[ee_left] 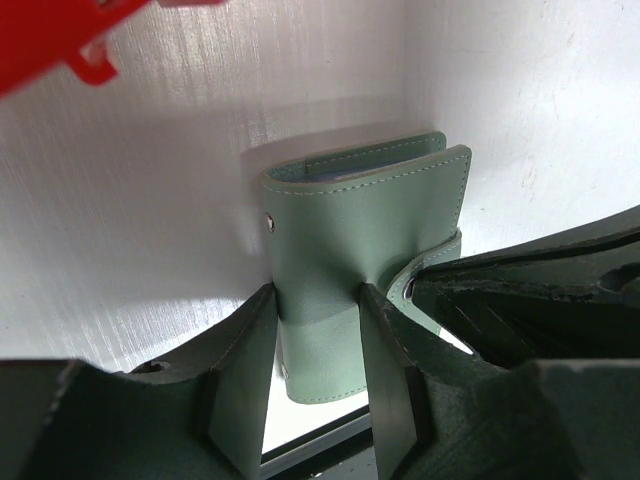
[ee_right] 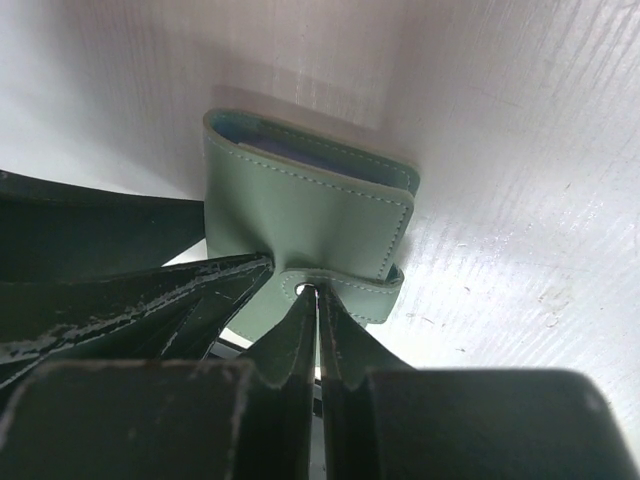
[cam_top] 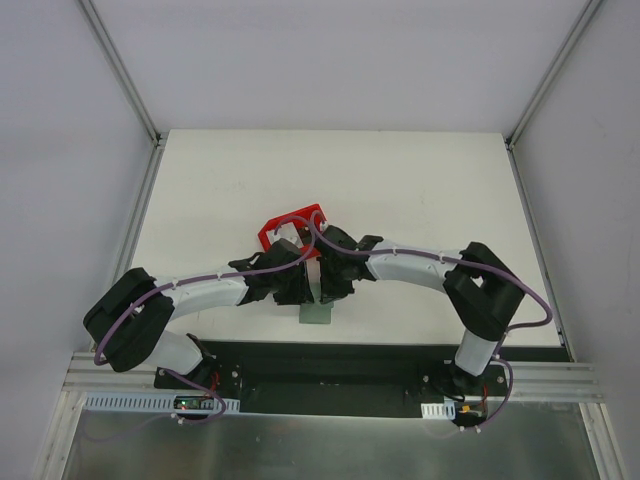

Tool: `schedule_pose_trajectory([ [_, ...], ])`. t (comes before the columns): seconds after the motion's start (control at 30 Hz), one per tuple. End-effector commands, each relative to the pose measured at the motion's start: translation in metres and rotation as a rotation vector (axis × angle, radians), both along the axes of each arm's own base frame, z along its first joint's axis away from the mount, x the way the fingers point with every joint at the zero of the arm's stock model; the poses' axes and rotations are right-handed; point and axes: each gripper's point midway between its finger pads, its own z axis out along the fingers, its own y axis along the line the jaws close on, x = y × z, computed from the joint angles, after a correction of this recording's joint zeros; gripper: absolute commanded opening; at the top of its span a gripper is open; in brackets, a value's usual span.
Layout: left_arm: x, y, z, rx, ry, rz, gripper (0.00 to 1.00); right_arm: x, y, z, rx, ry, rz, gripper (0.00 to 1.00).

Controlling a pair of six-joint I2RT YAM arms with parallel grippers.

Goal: Put the credit cards into the card holder
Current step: Close the card holder at the center of the board, then reset both arms

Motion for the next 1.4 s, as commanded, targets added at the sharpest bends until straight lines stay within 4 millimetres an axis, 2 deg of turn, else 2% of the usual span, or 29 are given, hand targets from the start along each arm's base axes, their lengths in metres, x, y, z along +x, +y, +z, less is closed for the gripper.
schedule_pose_trajectory([
  [0.0, -0.008, -0.001, -0.006, -0.006, 0.028, -0.014, 0.37, -0.008, -0.026, -0.044, -0.164, 0.062, -0.023, 0.04],
  [0.37, -0.01, -0.001, -0.008, -0.013, 0.032, -0.013, 0.37, -0.007, -0.032, -0.054, -0.257, 0.093, 0.0, 0.05],
  [0.43, -0.009, 0.0, -0.008, -0.01, 0.026, -0.009, 0.37, -0.007, -0.029, -0.05, -0.23, 0.072, 0.005, 0.04],
  [0.53, -0.005, 0.003, -0.001, -0.016, -0.013, 0.005, 0.38, 0.007, -0.014, -0.025, -0.104, -0.029, 0.029, 0.09],
  [0.67, 0.01, 0.011, 0.021, -0.017, -0.142, 0.026, 0.65, 0.026, 0.002, 0.021, 0.07, -0.202, 0.043, 0.25],
  [0.73, 0.017, 0.014, 0.036, -0.019, -0.205, 0.038, 0.92, 0.039, 0.002, 0.051, 0.144, -0.313, 0.021, 0.37],
  [0.77, 0.02, 0.017, 0.044, -0.017, -0.233, 0.049, 0.99, 0.043, 0.0, 0.062, 0.171, -0.347, 0.015, 0.43],
  [0.83, 0.025, 0.025, 0.057, -0.011, -0.283, 0.074, 0.99, 0.047, -0.004, 0.081, 0.211, -0.406, 0.014, 0.5],
  [0.97, 0.029, 0.045, 0.079, 0.004, -0.37, 0.125, 0.99, 0.05, -0.031, 0.09, 0.204, -0.465, -0.01, 0.67],
  [1.07, 0.03, 0.058, 0.09, 0.027, -0.421, 0.137, 0.99, 0.057, -0.07, 0.079, 0.153, -0.47, -0.109, 0.76],
  [1.2, 0.03, 0.088, 0.092, 0.118, -0.459, 0.208, 0.99, 0.067, -0.131, 0.066, 0.067, -0.488, -0.242, 0.83],
  [1.37, 0.03, 0.106, 0.094, 0.177, -0.472, 0.245, 0.99, 0.083, -0.204, 0.084, -0.056, -0.564, -0.376, 0.88],
])
